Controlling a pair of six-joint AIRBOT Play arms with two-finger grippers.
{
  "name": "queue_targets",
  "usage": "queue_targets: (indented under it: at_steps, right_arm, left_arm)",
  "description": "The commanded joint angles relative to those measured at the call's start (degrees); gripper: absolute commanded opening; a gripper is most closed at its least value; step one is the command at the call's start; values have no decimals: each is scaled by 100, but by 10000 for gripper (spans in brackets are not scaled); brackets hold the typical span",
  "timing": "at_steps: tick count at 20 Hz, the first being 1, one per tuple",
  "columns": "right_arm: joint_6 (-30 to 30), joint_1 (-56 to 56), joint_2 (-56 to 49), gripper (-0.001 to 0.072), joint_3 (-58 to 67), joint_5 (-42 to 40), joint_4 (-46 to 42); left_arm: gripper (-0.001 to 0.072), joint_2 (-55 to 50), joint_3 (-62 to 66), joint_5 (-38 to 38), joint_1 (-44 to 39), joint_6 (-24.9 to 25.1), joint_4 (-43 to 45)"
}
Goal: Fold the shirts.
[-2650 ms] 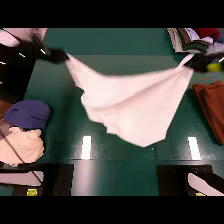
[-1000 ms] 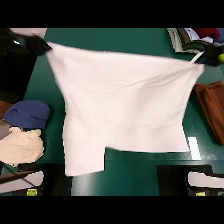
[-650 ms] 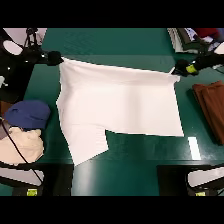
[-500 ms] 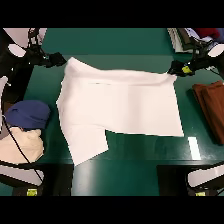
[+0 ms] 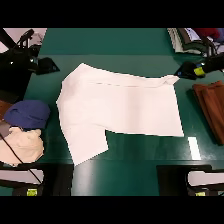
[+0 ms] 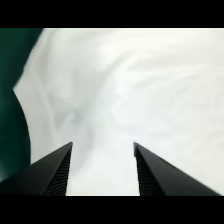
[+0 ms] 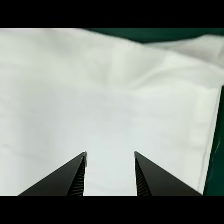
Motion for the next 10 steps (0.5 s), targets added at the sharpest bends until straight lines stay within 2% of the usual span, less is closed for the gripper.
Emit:
queue_targets:
  at_steps: [1,6,10]
  right_arm:
    - [-251,-221,1012,361,-1134,343,50]
    - [-267,-264,2122,361,-2404,389,55]
    - [-267,-264,2518,362,-2806,393,55]
  left_arm:
    - [470,935,-1388,-426,87,-48,149]
    - [472,2597,-4345,-111,90,-184,177]
    - [472,3228,-5497,304,90,-398,190]
